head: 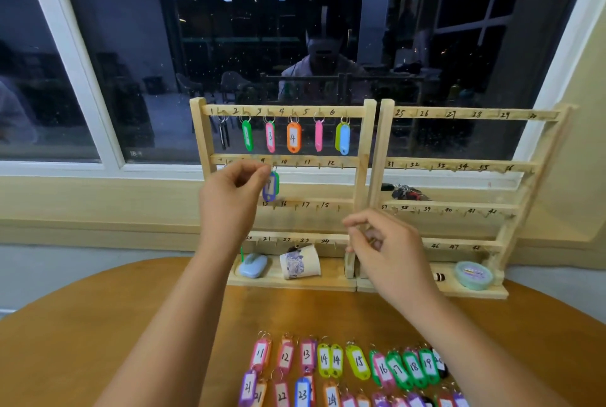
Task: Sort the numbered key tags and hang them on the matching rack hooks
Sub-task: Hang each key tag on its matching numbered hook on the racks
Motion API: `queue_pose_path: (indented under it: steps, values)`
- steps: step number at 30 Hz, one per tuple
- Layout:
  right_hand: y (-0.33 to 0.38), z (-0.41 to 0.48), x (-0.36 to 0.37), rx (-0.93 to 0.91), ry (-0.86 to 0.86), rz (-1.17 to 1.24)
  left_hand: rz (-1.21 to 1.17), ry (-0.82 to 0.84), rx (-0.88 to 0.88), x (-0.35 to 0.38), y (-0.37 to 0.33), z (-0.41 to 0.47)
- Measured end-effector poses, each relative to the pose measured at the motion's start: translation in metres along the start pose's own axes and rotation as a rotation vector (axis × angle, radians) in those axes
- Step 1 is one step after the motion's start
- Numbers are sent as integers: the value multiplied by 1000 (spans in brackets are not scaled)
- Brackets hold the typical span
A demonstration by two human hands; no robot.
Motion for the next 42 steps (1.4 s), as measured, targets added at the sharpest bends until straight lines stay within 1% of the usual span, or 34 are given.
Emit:
queue_pose_path:
  steps: [3, 6, 12, 14, 16, 18, 20, 24, 27, 30, 32, 35, 38, 42]
  values:
    - [-24, -12, -11, 76, -14, 27, 40, -29, 36, -1, -7, 9]
    - [-44, -20, -21, 143, -40, 60, 128, -33, 61, 1, -9, 16]
    - [-87, -36, -54, 249, -172, 99, 236, 23, 83, 9, -12, 24]
    - [-107, -42, -68, 272, -247, 54, 261, 25, 94, 9, -15, 24]
    - [-127, -46, -82, 297, -316, -71, 259, 24, 94, 9, -16, 24]
    - [-146, -47, -94, 340, -334, -156, 246, 12, 87, 8, -15, 21]
    - [-170, -45, -100, 409, -286, -233, 247, -3, 90, 6, -15, 15]
    - [-213, -45, -99, 562, -120, -364, 164, -10, 56, 9, -8, -7]
    - [-224, -48, -96, 637, -40, -369, 79, 71, -30, 21, 7, -32]
    - [-226, -48, -88, 677, 56, -324, 70, 177, -90, 34, 19, -60]
    - [-227, -49, -85, 690, 95, -290, 71, 256, -100, 44, 21, -77]
    - [-230, -50, -82, 680, 144, -304, 96, 389, -107, 63, 21, -97]
    - [-231, -50, -76, 661, 177, -359, 79, 436, -119, 70, 21, -106]
    - [-236, -48, -75, 651, 160, -387, 72, 478, -108, 75, 14, -112]
Point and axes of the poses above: each hand's wrist, its own z-axis towards the middle knuckle, its own x-axis out of the palm, y = z × x, the point moved 9 cm from there along z, towards the middle knuckle, and after that the axes turned 12 degrees about x, right-handed, at the moved point
